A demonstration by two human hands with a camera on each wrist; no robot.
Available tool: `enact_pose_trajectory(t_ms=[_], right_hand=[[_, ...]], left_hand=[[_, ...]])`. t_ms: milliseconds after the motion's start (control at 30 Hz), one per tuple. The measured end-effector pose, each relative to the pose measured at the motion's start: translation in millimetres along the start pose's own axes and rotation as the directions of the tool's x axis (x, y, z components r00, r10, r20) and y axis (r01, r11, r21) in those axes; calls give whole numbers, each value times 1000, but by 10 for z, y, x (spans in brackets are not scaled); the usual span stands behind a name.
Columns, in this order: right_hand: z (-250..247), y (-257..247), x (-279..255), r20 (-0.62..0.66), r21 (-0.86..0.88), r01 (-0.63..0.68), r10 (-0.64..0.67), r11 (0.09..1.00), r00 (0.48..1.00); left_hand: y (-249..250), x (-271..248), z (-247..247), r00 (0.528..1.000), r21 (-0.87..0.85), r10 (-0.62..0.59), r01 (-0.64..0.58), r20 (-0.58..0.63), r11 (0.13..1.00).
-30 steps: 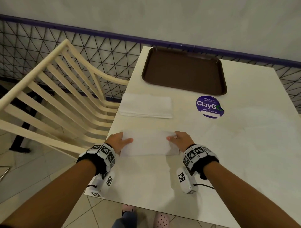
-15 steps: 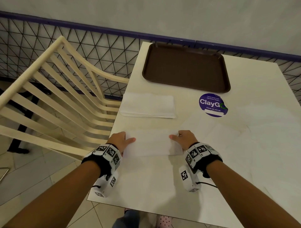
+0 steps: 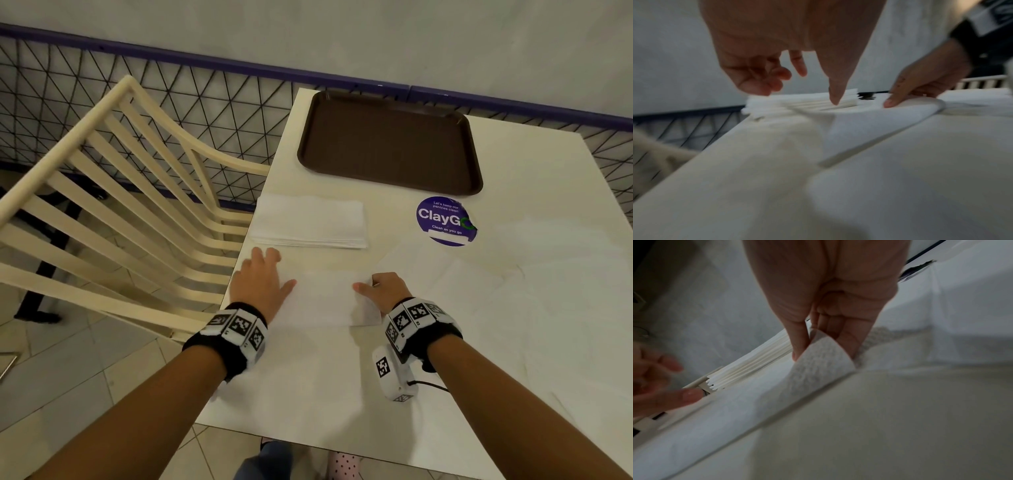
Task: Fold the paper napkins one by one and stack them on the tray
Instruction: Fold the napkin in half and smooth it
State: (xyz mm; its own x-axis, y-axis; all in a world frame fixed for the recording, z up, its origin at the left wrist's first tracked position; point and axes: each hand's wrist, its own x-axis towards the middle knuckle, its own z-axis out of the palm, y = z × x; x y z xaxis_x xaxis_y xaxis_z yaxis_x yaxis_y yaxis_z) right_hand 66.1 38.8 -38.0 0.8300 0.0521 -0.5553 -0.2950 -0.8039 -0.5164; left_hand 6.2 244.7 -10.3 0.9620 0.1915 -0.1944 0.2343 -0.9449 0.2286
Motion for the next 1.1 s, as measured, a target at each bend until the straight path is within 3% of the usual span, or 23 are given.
enact_pose_trajectory(t_ms=[67,167,300,500,600,667,700,767,800,867,933,1000,1100], right_hand=[[-2,1,-3,-7,-3,6,-6,1000,1000],[-1,-12,-21,-15,-7,28,-28,1000,1000],[5,-14,-25,-25,-29,52,-53,998,998],[-18,-21,-57,-18,-56,41,-42,998,999],[14,-10,-171,-116,-6,133,-132,991,984],[109,13,-327,-202,-223,279,-324,934,924],[188,34,-416,-211,-379,359,-458,853,864],[404,80,-568,-105,-563,481,-635,672,765],[541,111,-623,-26,-616,514,-668,596,743],[683,121,-733,72,-641,549,-670,537,739],[712,101,-808,105,-588,545,-612,598,784],[675,151,-815,210,-640,497,-489,586,846],[554,259,-855,225,-706,398,-348,586,910]], left_hand=[[161,-32,-1,976,143,216,-212,-17,967],[352,-109,148,910,225,392,-414,134,882],[384,-207,309,917,208,327,-374,228,904],[339,-273,353,941,205,282,-318,186,926],[313,-288,359,940,209,295,-326,170,922],[293,-291,380,939,212,303,-334,163,918],[284,-294,393,939,213,308,-336,156,917],[276,-291,407,939,203,315,-339,140,919],[278,-295,408,940,196,310,-333,140,922],[285,-306,407,943,199,304,-326,134,924],[289,-319,407,944,220,303,-325,127,920],[280,-325,419,944,234,309,-328,115,915],[274,-337,435,951,258,287,-308,117,916]])
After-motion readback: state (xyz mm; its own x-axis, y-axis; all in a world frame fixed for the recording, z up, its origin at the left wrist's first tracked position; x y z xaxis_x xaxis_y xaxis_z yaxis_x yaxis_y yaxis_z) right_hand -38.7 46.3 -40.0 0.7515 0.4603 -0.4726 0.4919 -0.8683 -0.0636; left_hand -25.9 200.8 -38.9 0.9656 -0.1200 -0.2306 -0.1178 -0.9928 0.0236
